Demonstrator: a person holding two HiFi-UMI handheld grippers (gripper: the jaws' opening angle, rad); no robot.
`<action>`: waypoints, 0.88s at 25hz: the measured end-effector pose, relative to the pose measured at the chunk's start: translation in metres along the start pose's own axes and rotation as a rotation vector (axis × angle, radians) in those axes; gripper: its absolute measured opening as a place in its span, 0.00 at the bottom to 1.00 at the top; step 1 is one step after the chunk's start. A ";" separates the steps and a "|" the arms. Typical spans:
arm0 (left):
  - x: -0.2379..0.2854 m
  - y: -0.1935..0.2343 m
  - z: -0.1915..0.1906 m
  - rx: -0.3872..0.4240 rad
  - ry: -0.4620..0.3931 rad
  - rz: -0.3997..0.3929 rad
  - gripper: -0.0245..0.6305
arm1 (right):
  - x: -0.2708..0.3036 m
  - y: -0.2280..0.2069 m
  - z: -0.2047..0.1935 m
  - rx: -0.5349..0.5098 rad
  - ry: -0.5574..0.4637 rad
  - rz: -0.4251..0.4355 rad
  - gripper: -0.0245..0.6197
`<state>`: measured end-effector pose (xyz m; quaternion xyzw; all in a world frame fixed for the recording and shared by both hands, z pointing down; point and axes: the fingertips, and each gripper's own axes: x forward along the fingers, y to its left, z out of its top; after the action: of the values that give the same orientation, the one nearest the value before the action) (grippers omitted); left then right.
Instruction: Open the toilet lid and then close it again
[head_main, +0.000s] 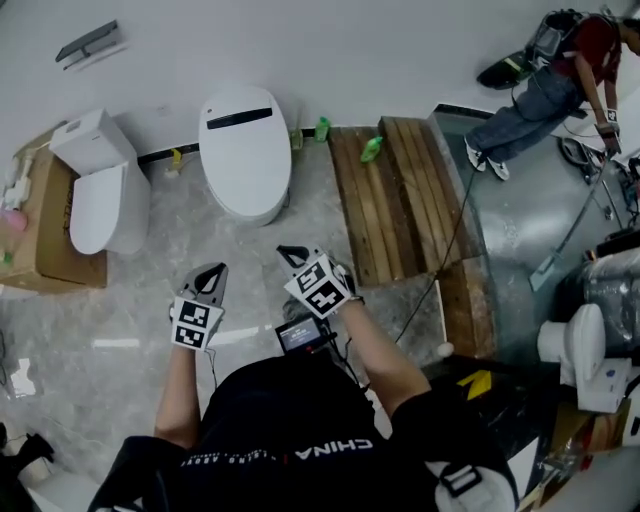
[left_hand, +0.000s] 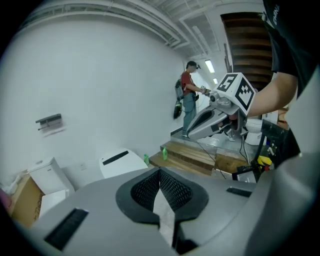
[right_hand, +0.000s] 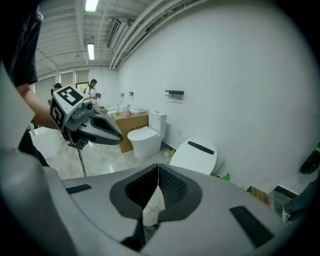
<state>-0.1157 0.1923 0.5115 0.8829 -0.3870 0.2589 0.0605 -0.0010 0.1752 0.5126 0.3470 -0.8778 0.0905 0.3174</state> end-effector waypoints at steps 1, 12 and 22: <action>0.013 0.007 0.009 0.001 0.007 0.007 0.05 | 0.007 -0.017 0.007 -0.004 -0.006 0.008 0.06; 0.135 0.061 0.084 -0.005 0.069 0.065 0.05 | 0.064 -0.162 0.037 0.046 -0.024 0.124 0.06; 0.168 0.084 0.091 -0.038 0.104 0.087 0.05 | 0.096 -0.190 0.047 0.047 -0.010 0.173 0.06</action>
<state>-0.0427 -0.0034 0.5105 0.8492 -0.4264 0.2994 0.0860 0.0491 -0.0368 0.5231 0.2777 -0.9037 0.1367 0.2958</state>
